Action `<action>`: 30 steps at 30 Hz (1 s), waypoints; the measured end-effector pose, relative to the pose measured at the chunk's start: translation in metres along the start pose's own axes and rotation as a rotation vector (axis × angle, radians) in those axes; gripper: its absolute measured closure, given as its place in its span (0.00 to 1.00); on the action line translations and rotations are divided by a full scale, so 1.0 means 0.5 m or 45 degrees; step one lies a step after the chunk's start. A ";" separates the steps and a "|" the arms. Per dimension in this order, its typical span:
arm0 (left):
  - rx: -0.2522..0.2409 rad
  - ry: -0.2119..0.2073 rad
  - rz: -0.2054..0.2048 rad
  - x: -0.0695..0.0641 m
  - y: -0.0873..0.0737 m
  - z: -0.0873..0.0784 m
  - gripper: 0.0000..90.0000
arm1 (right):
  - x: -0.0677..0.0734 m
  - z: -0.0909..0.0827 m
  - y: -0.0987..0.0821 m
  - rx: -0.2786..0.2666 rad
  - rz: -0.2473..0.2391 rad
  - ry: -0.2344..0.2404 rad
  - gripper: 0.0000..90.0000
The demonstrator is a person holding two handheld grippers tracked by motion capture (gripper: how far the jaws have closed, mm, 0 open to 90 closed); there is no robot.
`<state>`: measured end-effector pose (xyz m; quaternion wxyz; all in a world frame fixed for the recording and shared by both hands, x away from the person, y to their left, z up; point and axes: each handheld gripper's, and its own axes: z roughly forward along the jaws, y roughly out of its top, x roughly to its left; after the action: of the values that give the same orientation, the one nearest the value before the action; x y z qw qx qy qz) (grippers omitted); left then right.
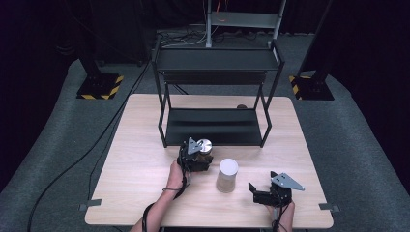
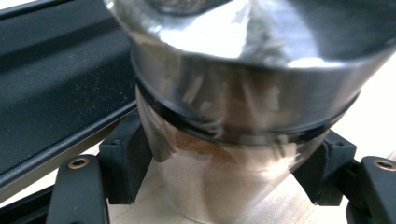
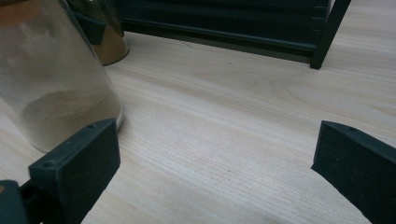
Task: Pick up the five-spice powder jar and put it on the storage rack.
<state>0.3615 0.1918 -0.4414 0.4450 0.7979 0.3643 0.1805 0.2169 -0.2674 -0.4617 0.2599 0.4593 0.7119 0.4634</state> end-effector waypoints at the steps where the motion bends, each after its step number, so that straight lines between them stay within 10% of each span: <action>1: -0.007 -0.004 -0.001 0.001 -0.003 0.000 0.32 | 0.000 0.000 0.000 0.000 0.000 0.000 0.00; 30: -0.022 0.008 0.025 -0.002 -0.006 -0.004 0.34 | 0.001 0.000 0.000 -0.002 -0.001 -0.002 0.00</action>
<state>0.3583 0.1933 -0.4428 0.4489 0.7970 0.3563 0.1906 0.2166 -0.2671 -0.4619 0.2609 0.4592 0.7115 0.4635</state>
